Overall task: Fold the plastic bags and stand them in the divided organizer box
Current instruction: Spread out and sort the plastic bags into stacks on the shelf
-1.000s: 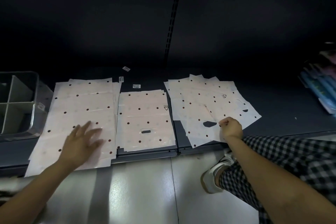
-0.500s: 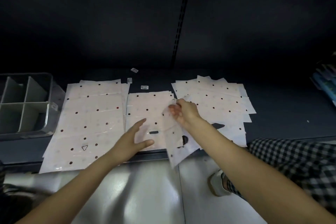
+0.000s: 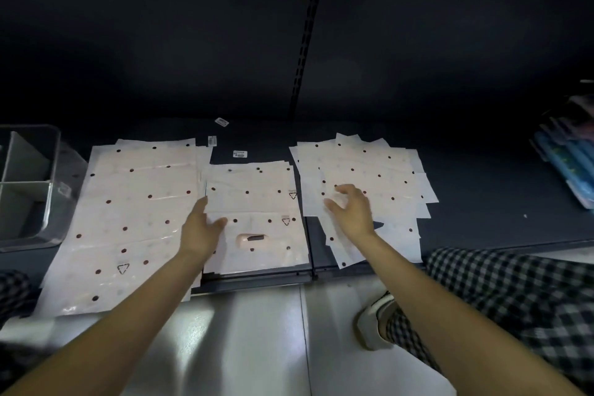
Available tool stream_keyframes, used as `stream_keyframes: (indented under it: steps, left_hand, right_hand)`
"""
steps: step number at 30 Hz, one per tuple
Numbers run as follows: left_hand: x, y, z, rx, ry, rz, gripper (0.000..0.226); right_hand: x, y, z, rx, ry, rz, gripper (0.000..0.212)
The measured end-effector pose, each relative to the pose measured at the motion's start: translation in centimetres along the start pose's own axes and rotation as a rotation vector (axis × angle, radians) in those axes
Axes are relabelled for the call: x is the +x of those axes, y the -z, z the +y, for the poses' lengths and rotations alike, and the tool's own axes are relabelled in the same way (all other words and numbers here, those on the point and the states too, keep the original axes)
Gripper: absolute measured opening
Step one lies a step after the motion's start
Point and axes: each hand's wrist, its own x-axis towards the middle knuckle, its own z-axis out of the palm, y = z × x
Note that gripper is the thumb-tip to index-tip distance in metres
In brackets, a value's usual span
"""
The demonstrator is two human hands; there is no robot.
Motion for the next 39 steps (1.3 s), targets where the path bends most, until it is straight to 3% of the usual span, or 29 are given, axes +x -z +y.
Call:
stream_keyframes:
  steps: [4, 6, 11, 15, 19, 22, 25, 28, 32, 35, 39]
  left_hand:
    - [0.6, -0.3, -0.3, 0.013, -0.02, 0.057, 0.059]
    - [0.4, -0.3, -0.3, 0.059, -0.04, 0.076, 0.061]
    - [-0.1, -0.4, -0.6, 0.237, -0.139, 0.055, 0.061]
    - [-1.0, -0.3, -0.3, 0.318, -0.245, 0.138, 0.056]
    - [-1.5, 0.0, 0.8, 0.238, -0.343, 0.078, 0.047]
    - [-2.5, -0.2, 2.2, -0.003, -0.249, -0.159, 0.042]
    - [-3.3, 0.1, 3.6, -0.207, -0.105, -0.271, 0.058]
    - [-3.1, 1.4, 4.0, -0.159, -0.067, -0.206, 0.065]
    - [-2.2, 3.5, 2.4, -0.083, -0.065, -0.057, 0.028]
    - [-1.3, 5.6, 0.4, -0.142, -0.047, 0.102, 0.033]
    - [-0.3, 9.5, -3.1, 0.017, -0.045, 0.316, 0.045]
  right_hand:
    - [0.3, 1.5, 5.8, -0.363, -0.045, -0.064, 0.07]
    - [0.2, 1.0, 7.0, -0.34, -0.003, -0.023, 0.061]
    - [0.5, 0.6, 7.3, -0.113, -0.008, 0.2, 0.004]
    - [1.1, 0.9, 6.2, 0.085, -0.101, 0.238, 0.009]
    - [0.5, 0.0, 2.1, 0.312, 0.023, 0.114, 0.01]
    - [-1.0, -1.7, -2.0, 0.383, 0.15, -0.05, 0.011]
    - [-3.1, -3.9, -5.4, 0.369, 0.287, -0.251, 0.011]
    - [-5.3, -6.1, -7.1, 0.333, 0.367, -0.428, 0.009]
    - [-6.3, -8.0, -6.7, 0.16, 0.411, -0.521, 0.019]
    - [-4.8, -7.0, -4.9, 0.013, 0.366, -0.384, 0.035]
    - [-2.0, -3.3, 0.7, -0.266, 0.168, -0.145, 0.056]
